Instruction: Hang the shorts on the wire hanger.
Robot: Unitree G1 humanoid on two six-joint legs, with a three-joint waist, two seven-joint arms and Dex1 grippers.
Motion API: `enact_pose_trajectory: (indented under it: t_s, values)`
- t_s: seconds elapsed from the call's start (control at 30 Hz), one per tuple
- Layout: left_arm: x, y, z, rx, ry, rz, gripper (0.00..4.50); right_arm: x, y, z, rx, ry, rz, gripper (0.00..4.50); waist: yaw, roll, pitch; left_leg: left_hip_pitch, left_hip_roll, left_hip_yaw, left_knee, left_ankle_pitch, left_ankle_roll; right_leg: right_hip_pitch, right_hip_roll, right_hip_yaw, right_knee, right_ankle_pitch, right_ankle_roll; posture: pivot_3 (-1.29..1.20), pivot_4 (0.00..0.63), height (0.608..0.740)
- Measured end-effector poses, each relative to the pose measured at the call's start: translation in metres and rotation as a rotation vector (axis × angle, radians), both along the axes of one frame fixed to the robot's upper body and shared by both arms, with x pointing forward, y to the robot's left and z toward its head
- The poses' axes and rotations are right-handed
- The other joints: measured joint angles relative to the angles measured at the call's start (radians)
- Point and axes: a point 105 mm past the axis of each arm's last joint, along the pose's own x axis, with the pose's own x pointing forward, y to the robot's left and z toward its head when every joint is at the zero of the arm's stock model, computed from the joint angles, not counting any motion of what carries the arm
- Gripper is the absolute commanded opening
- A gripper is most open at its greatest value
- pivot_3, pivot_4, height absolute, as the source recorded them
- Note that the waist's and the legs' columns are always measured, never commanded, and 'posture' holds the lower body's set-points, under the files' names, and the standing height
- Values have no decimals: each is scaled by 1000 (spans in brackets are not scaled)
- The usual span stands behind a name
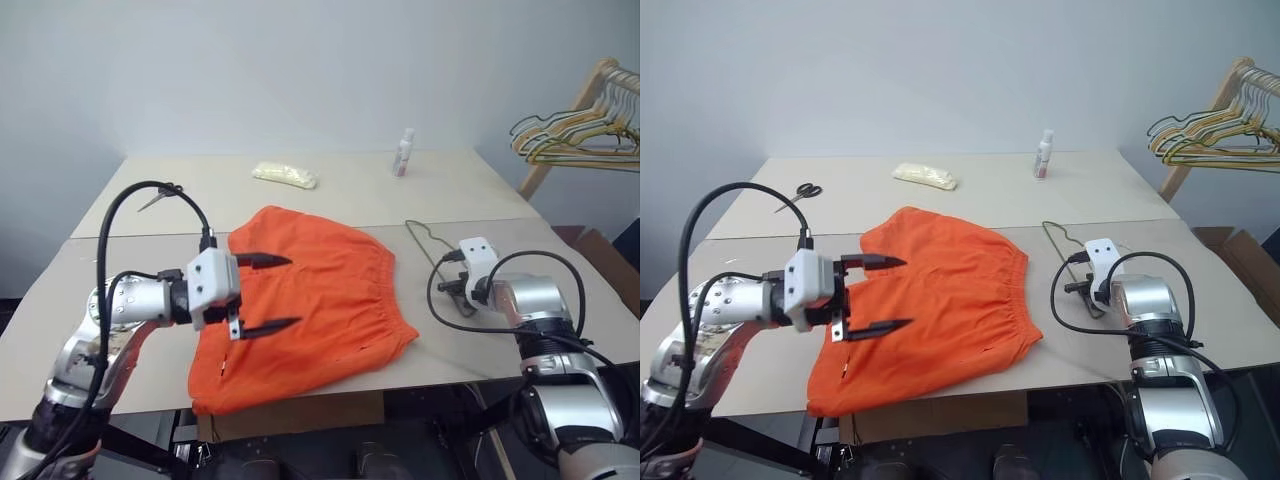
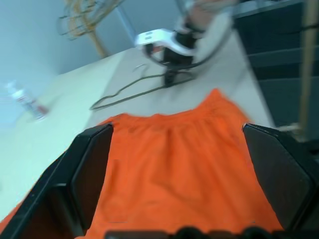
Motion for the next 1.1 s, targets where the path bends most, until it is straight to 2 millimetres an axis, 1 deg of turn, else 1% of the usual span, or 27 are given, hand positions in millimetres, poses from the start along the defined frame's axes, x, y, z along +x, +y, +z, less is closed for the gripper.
enact_pose_trajectory:
  t_s: [0.07, 0.1, 0.17, 0.23, 0.27, 0.3, 0.37, 0.47, 0.57, 0.63, 0.77, 0.83, 0.9, 1.03, 1.1]
  values:
    - [16, -5, 6, -133, 62, 85, 4500, 4, 6, 13, -2, -88, 8, 37, 1, 0, 0, -2, 0, -3, 1, 0, 0, -2, 0, 0, 0, 1, 1, 67, 0, 740]
    - [24, -10, 9, -213, 113, 120, 4500, 7, 12, 26, 3, -160, 26, 37, 0, 1, 0, -4, 0, -7, 1, 0, 0, -3, 0, 0, 0, 1, 1, 62, 0, 740]
    - [34, -18, 12, -317, 198, 169, 4500, 11, 22, 55, 18, -290, 66, 37, -3, 1, 0, -6, 0, -9, 0, 0, 0, -3, 0, 0, -1, 1, 1, 56, 0, 740]
    - [46, -26, 18, -458, 298, 220, 4500, 8, 30, 80, 21, -403, 126, 37, -1, 1, 0, -8, -1, -11, 0, 0, 0, -3, -1, -1, -2, 2, 2, 50, 0, 740]
    - [53, -30, 20, -536, 364, 247, 4500, 4, 42, 94, 37, -475, 192, 37, -1, 1, 0, -8, 0, -13, 0, 0, 0, -3, -1, -2, -5, 3, 2, 48, 0, 740]
    - [58, -34, 21, -599, 418, 266, 4500, 0, 53, 104, 50, -531, 249, 37, -2, 1, 0, -8, 0, -14, 0, 0, 0, -3, -1, -3, -6, 3, 2, 48, 0, 740]
    - [66, -40, 25, -706, 501, 289, 4500, -11, 74, 119, 75, -631, 361, 37, -3, 1, 0, -10, 0, -15, 0, 0, 0, -3, -1, -4, -9, 5, 3, 47, 0, 740]
    - [73, -43, 34, -823, 566, 304, 4500, -29, 101, 131, 75, -736, 521, 37, -2, 1, 0, -10, -2, -15, 0, 0, 0, -2, -1, -3, -12, 6, 4, 42, 0, 740]
    - [75, -39, 44, -899, 582, 297, 4500, -44, 121, 136, 81, -822, 628, 37, -2, 1, 0, -10, -2, -15, 0, 0, 0, -2, -1, -3, -12, 6, 4, 43, 0, 740]
    - [76, -38, 52, -932, 584, 277, 4500, -56, 139, 138, 90, -874, 716, 37, -1, 1, 0, -9, -3, -15, 0, 0, -1, -2, -1, -3, -12, 6, 4, 42, 0, 740]
    - [75, -37, 57, -954, 594, 240, 4500, -66, 152, 138, 84, -914, 799, 37, -1, 1, 0, -9, -3, -15, 0, 0, -1, -1, -1, -3, -12, 7, 4, 43, 0, 740]
    - [74, -37, 59, -961, 594, 226, 4114, -69, 154, 135, 82, -916, 824, 0, -1, 1, 0, -9, -3, -15, 0, 0, -1, -1, -1, -3, -12, 7, 4, 46, 0, 740]
    - [73, -36, 61, -974, 594, 217, 3608, -72, 158, 132, 87, -910, 856, 0, -1, 1, 0, -9, -3, -15, 0, 0, -1, -1, -1, -3, -12, 7, 4, 46, 0, 740]
    - [73, -37, 61, -975, 597, 215, 2142, -75, 162, 131, 80, -922, 881, 0, 0, 1, 0, -9, -3, -15, 0, 0, -1, -1, -1, -3, -12, 7, 3, 48, 0, 740]
    - [73, -37, 61, -977, 597, 218, 1480, -74, 161, 131, 73, -921, 880, 0, 1, 1, 0, -9, -3, -15, 0, 0, -1, -1, -1, -3, -12, 7, 3, 47, 0, 740]
